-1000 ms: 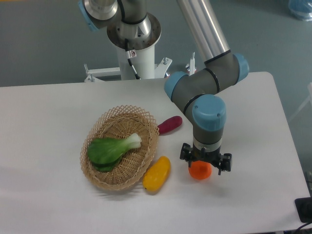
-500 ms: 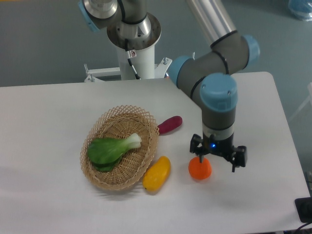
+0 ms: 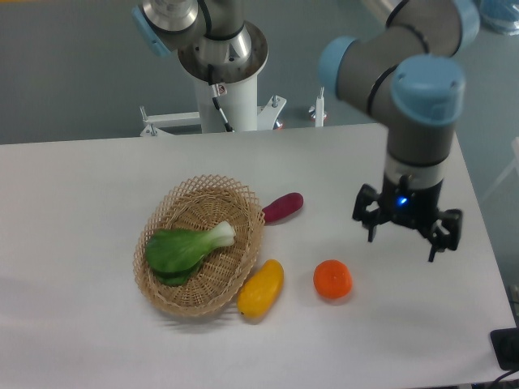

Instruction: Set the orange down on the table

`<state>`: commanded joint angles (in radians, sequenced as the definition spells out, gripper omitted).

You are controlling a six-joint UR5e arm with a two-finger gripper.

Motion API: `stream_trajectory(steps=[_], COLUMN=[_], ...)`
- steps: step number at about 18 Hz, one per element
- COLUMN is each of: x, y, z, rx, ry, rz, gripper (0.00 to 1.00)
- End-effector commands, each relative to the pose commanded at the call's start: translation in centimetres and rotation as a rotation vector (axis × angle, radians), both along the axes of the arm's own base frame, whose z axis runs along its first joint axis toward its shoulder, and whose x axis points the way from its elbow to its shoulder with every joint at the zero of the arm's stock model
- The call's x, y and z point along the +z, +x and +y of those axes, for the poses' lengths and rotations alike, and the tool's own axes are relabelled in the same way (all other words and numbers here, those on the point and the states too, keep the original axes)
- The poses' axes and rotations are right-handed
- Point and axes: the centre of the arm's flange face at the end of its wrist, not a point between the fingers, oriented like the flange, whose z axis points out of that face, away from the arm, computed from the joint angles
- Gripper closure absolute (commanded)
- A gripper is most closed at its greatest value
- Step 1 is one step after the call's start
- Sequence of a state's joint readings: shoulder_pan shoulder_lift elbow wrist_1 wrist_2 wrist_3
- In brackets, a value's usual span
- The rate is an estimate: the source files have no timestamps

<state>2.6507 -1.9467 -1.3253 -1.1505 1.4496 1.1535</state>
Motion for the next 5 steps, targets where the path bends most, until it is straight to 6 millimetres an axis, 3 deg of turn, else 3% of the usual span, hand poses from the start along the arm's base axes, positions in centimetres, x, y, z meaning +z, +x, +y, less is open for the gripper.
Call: stream_trajectory(steps=[5], x=[0.18], y=[-0.40], z=[-0.91], rx=[0.011], ry=[0.011], rz=[-0.007], gripper=[0.00])
